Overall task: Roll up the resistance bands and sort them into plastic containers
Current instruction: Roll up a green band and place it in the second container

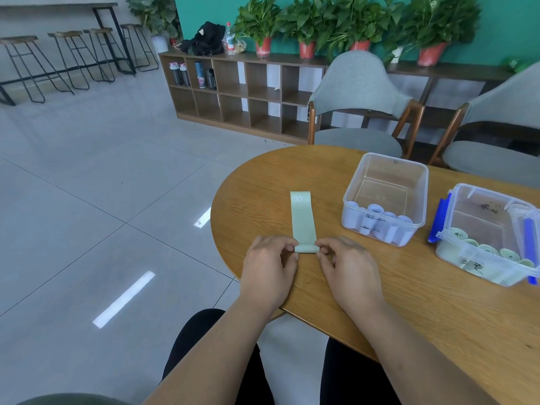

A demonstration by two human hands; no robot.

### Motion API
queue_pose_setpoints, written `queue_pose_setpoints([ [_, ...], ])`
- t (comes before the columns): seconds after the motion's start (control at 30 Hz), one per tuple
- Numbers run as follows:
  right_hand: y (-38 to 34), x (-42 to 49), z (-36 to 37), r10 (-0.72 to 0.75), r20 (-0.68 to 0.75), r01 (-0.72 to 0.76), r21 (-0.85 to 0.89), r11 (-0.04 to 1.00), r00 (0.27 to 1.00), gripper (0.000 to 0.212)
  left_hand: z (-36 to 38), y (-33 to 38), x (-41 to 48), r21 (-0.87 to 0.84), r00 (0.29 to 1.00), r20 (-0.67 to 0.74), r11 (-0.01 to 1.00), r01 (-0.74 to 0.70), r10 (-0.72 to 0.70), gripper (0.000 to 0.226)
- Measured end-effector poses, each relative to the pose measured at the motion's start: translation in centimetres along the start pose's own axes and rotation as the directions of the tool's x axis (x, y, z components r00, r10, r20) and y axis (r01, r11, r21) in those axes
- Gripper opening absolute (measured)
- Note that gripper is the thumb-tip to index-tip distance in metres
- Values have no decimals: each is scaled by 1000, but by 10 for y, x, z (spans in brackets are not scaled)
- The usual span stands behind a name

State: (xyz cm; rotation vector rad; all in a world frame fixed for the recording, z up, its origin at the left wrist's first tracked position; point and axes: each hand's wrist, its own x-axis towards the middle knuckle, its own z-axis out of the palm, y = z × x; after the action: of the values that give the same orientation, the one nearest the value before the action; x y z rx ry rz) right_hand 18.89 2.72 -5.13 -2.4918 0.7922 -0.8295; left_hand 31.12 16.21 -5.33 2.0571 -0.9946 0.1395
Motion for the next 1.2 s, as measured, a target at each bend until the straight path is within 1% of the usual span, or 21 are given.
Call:
queue_pose_setpoints([
  [0.2, 1, 0, -3, 22, 2, -23, 78, 997, 1000, 20, -1, 1, -1, -50, 1000, -6, 999, 13, -13, 20],
  [0.37, 1, 1, -4, 49, 12, -51, 118, 992, 999, 17, -3, 2, -2, -44, 1000, 7, 999, -1, 1, 13],
  [0.6, 1, 1, -3, 31, 14, -32, 97, 995, 999, 19, -3, 4, -3, -27, 999, -13, 999, -43, 43, 10],
  [0.7, 1, 1, -5, 49, 9, -49, 136, 990, 999, 21, -2, 3, -3, 2, 998, -20, 998, -59, 59, 13],
  [0.87, 0, 1, -7, 43, -18, -40, 147, 988, 999, 13, -2, 1, -3, 5, 999, -10, 999, -43, 43, 16],
  [1.03, 3, 2, -1, 53, 10, -54, 131, 990, 999, 25, -1, 1, -2, -9, 1000, -20, 1000, -21, 21, 22],
  [1.2, 2, 2, -4, 53, 9, -53, 150, 987, 999, 30, -2, 2, -3, -35, 1000, -25, 999, 1, -2, 27],
])
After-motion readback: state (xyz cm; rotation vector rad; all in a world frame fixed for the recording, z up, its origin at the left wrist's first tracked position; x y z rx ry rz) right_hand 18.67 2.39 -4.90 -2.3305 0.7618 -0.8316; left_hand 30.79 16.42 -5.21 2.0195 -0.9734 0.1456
